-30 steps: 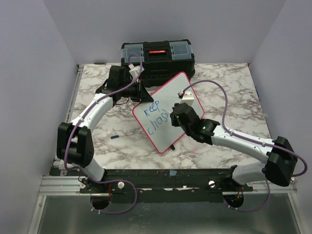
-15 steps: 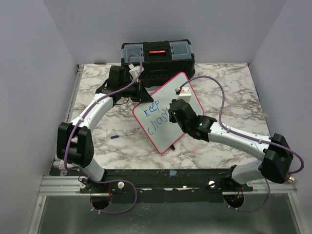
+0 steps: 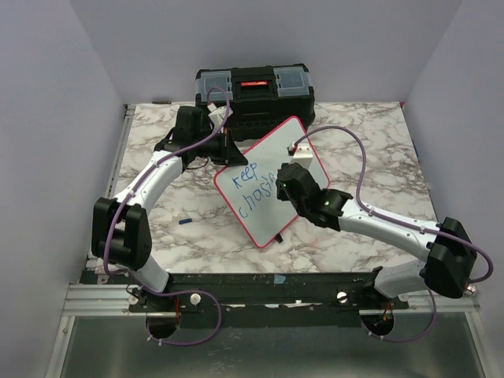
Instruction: Write a sentence on the whiteboard
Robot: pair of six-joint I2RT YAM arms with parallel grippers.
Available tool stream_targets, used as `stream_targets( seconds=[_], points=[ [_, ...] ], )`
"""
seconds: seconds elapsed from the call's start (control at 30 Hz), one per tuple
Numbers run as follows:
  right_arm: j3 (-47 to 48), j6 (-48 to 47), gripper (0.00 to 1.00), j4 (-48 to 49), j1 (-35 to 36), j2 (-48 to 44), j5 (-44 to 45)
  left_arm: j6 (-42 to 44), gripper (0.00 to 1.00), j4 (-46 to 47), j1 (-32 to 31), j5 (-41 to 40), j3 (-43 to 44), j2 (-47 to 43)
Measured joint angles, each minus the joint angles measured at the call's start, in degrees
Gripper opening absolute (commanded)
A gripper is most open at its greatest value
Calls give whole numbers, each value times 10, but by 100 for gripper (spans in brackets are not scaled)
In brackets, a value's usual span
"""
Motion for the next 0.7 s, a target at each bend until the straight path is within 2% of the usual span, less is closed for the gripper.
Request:
stream_targets(
  seconds=[0.7],
  points=[
    [-34,13,1,-10,-5,-39,-20,0,0,-2,-3,2,3,0]
  ],
)
